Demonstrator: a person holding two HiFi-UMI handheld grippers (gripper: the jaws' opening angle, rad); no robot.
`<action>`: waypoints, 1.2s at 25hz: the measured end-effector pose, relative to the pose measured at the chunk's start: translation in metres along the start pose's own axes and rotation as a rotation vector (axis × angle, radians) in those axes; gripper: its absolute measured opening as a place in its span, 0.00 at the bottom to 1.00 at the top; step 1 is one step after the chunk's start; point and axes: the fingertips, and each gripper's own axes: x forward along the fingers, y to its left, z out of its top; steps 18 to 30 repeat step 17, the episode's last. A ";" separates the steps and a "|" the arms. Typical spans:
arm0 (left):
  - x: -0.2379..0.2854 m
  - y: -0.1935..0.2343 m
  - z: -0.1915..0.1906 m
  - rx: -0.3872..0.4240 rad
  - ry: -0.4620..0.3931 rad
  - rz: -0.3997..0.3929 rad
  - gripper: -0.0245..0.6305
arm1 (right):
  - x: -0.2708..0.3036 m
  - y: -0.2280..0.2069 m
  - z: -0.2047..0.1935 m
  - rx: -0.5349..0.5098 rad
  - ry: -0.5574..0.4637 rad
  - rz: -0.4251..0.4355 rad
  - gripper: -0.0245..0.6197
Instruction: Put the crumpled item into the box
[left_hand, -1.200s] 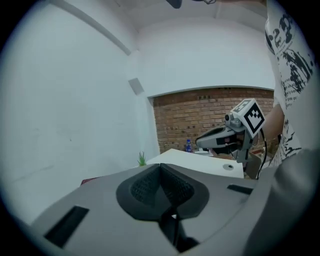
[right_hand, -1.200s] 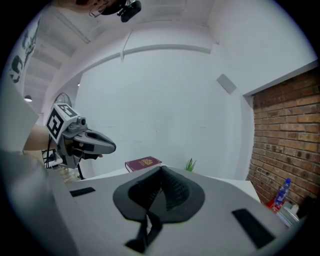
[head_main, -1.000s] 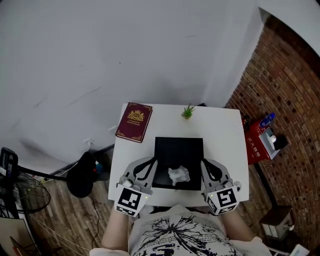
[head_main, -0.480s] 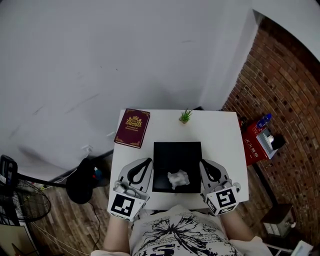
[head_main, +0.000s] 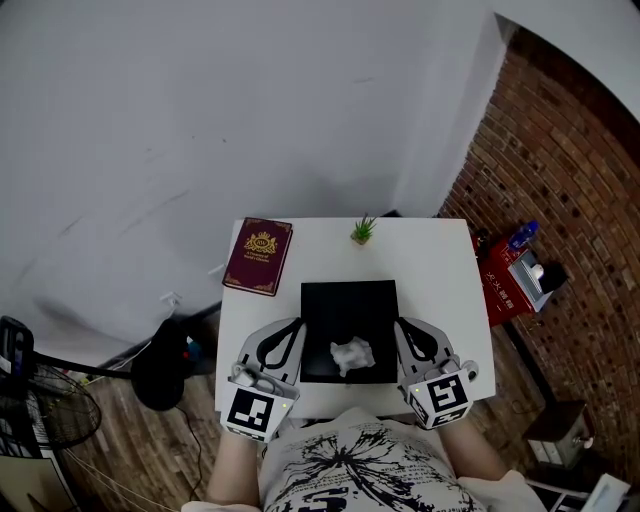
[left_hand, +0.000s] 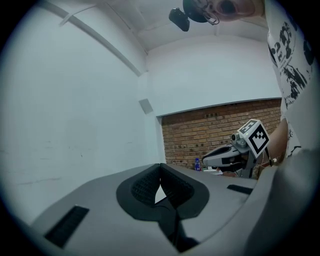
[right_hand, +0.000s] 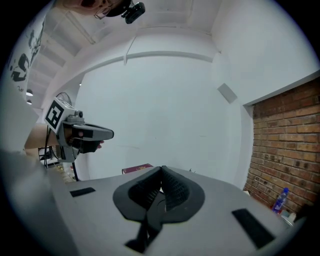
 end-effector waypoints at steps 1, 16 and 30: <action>0.000 0.000 0.000 0.005 0.001 0.004 0.06 | 0.000 0.000 0.000 -0.003 0.000 -0.001 0.06; -0.012 0.016 -0.002 -0.061 -0.020 0.064 0.06 | 0.006 0.015 -0.002 -0.024 0.032 0.009 0.06; -0.011 0.017 -0.002 -0.062 -0.019 0.066 0.06 | 0.007 0.014 -0.002 -0.025 0.032 0.009 0.06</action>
